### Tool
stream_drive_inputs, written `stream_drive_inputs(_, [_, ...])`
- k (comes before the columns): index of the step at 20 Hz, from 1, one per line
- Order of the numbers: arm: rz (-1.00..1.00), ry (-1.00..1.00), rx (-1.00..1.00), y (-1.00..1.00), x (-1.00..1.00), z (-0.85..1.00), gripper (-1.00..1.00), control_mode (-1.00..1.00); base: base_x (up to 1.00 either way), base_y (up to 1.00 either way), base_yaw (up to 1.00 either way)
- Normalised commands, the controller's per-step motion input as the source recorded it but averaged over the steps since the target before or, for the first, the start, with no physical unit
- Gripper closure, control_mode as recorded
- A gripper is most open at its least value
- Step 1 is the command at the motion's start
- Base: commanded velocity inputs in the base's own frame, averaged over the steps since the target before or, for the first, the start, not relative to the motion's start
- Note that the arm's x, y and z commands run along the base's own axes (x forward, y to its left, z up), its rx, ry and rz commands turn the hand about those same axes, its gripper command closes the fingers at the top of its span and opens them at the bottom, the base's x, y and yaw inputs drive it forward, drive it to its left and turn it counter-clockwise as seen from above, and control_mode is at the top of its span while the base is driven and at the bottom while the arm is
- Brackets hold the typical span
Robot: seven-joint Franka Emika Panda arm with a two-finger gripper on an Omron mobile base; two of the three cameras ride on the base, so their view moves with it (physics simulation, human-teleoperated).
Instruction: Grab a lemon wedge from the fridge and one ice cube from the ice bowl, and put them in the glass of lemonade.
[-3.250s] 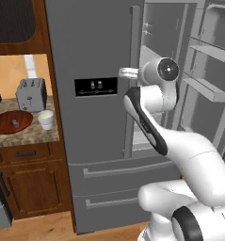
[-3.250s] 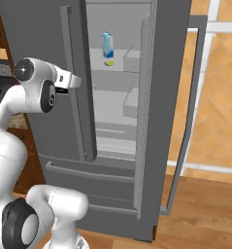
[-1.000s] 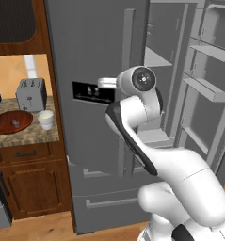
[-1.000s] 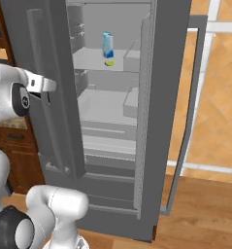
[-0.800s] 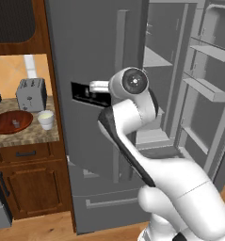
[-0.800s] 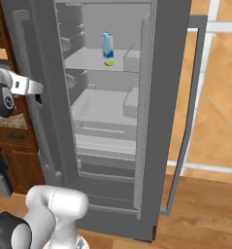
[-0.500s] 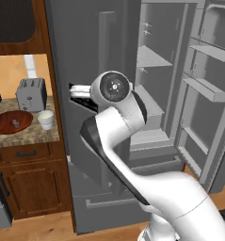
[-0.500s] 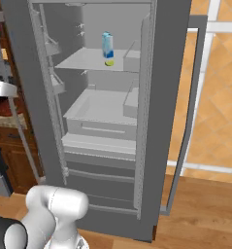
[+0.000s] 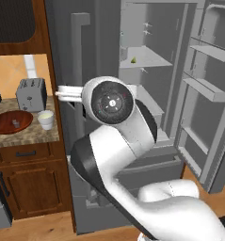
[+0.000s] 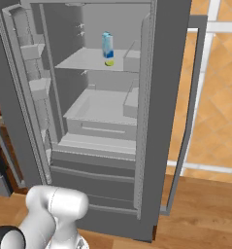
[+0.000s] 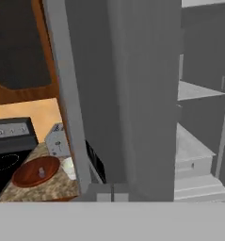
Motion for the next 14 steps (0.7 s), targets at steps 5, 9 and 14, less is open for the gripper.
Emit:
stream_drive_inputs(5, [0.0, -0.12, 0.09, -0.76, -0.96, 0.3, 1.0, -1.0, 0.0, 0.0, 0.0])
stream_drive_inputs(9, [-0.1, 0.02, 0.46, -1.0, -0.08, 0.0, 1.0, -1.0, 0.0, 0.0, 0.0])
stream_drive_inputs(14, [-0.15, 0.02, 0.72, -1.0, 0.16, -0.03, 1.0, -1.0, 0.0, 0.0, 0.0])
